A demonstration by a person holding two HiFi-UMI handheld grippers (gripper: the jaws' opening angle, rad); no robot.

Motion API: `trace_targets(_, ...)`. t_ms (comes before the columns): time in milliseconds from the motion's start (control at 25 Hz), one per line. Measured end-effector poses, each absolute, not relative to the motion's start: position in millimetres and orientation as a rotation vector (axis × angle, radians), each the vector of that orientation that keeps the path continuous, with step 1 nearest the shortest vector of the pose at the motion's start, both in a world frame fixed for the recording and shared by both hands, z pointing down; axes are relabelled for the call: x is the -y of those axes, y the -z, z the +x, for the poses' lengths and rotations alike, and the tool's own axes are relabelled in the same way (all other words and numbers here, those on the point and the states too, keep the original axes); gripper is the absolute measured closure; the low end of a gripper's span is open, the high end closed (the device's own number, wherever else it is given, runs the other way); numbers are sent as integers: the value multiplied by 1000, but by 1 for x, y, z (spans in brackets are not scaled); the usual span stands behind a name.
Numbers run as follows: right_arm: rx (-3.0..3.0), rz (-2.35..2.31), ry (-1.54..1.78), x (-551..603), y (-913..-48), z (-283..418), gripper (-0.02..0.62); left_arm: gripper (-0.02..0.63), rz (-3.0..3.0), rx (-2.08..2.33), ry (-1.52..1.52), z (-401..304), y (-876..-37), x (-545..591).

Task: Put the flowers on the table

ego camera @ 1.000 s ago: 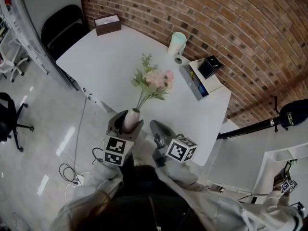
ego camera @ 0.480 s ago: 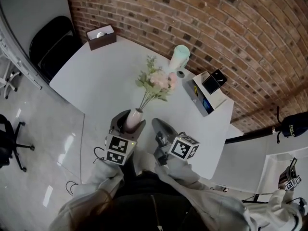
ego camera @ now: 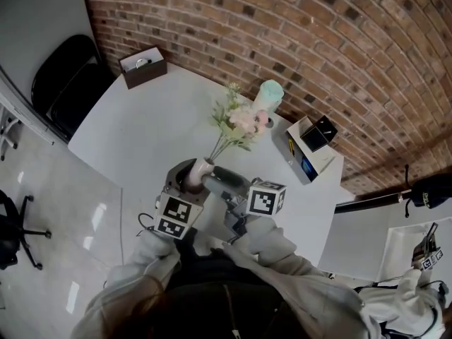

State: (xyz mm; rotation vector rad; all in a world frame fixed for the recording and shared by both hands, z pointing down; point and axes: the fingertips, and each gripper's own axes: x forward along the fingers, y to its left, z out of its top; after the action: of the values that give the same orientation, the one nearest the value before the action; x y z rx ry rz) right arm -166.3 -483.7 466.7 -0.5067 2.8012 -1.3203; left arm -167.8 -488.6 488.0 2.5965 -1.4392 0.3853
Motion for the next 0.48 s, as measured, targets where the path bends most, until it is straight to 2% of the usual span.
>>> trace_targets(480,-2806,-715,1223,563,-498,-187,272,330,2783,1183,-430,-167,-529,551)
